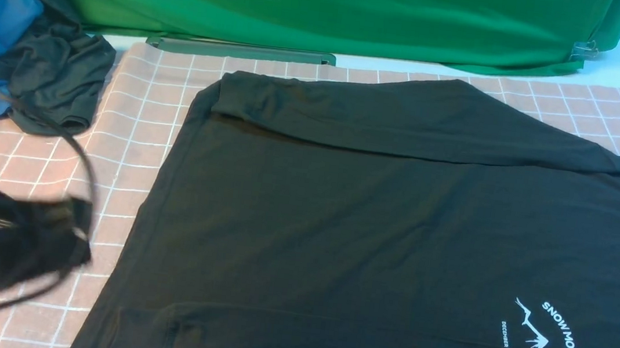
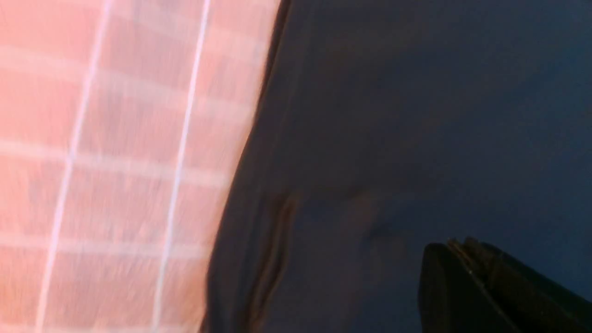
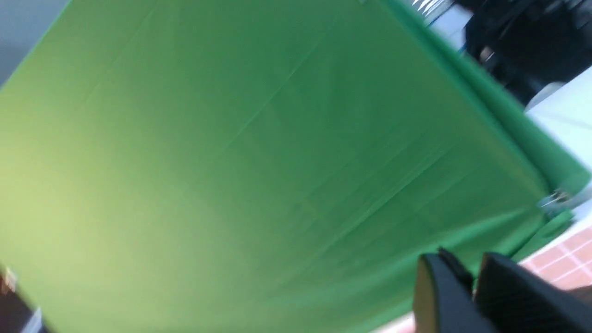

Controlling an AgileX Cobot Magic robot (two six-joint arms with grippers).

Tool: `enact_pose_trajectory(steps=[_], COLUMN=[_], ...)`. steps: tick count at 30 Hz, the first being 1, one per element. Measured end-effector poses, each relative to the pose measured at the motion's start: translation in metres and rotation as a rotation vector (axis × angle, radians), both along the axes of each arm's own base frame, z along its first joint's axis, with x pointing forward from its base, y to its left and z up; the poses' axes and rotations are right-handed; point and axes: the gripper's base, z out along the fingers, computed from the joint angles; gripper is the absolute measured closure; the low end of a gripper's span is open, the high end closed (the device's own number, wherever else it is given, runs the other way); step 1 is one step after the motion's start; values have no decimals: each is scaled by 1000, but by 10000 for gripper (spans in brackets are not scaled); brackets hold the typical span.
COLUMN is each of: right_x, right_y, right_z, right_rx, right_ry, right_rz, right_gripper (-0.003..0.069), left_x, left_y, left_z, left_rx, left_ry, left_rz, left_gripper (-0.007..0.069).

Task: Fold a long-sleeved shirt over a pink coffee tablecloth.
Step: 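Grasp the left edge of the dark T-shirt lying flat on the table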

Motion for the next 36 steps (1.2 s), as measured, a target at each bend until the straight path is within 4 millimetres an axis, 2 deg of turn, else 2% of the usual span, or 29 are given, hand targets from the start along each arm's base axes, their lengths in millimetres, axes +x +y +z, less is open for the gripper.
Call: enact_pose_trajectory(steps=[1, 2, 4, 5, 6, 8, 11, 17, 20, 23, 24, 25, 30, 36], right_x=[0, 0, 7, 8, 16, 33, 56, 80, 84, 85, 85, 86, 86, 86], right_y=[1, 4, 9, 10, 14, 22, 33, 50, 56, 60, 60, 61, 62, 62], right_z=[5, 23, 44, 46, 56, 63, 59, 39, 35, 37, 37, 38, 40, 40], right_rx=[-14, -117, -276, -301, -388, -492, -606, -680, -690, -689, -688, -684, -672, -671], right_ry=[15, 67, 153, 161, 239, 375, 528, 684, 700, 669, 663, 646, 629, 628], right_rz=[10, 36, 80, 83, 127, 205, 296, 412, 449, 462, 461, 458, 460, 461], right_gripper=[575, 610, 622, 622, 622, 622, 622, 622, 622, 622, 622, 622, 622, 622], left_x=[1, 7, 12, 13, 14, 16, 20, 32, 36, 41, 41, 42, 42, 44], left_y=[-1, -6, -18, -20, -29, -37, -39, -43, -45, -47, -47, -47, -47, -48], left_z=[-2, -13, -28, -29, -39, -53, -67, -76, -76, -75, -75, -74, -74, -81], left_rx=[1, 10, 50, 48, 103, 210, 323, 326, 316, 299, 297, 294, 290, 301], left_ry=[14, 79, 148, 156, 208, 272, 314, 253, 210, 159, 155, 146, 144, 165], left_rz=[-8, -49, -112, -114, -141, -152, -103, -85, -88, -88, -88, -88, -81, -86], left_gripper=[613, 613, 613, 613, 613, 613, 613, 603, 552, 445, 438, 384, 230, 193])
